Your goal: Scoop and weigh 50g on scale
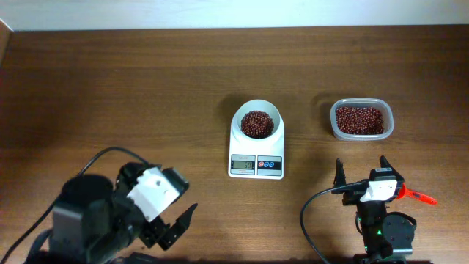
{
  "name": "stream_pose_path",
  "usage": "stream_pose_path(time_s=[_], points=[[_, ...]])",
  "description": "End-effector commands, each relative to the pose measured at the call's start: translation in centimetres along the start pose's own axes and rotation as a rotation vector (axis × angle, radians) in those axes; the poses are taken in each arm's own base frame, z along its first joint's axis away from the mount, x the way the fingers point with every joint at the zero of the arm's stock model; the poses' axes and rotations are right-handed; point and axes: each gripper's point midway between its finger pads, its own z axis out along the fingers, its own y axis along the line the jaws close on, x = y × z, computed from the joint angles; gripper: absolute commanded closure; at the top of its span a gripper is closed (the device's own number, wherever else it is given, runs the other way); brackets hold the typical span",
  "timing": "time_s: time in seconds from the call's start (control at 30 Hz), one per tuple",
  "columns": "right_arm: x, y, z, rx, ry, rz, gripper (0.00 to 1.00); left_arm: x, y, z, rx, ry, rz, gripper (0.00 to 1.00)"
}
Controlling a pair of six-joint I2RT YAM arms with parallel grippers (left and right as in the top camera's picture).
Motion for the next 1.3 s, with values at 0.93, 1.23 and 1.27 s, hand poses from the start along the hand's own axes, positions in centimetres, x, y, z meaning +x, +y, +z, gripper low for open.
stream_pose_path(time_s=[0.93,1.23,1.27], points=[[0.2,0.0,0.0,-0.002,0.002,0.002,0.01,8.4,6.9,7.0,-0.477,-0.439,-0.158,0.01],[0.2,0.0,0.0,-0.002,0.002,0.002,0.01,10.3,8.7,9.5,-0.567,-0.516,-0.128,0.01],[0.2,0.0,0.0,-0.002,0.002,0.002,0.01,10.7,9.0,9.9,-0.582,-0.512,-0.132,0.01]])
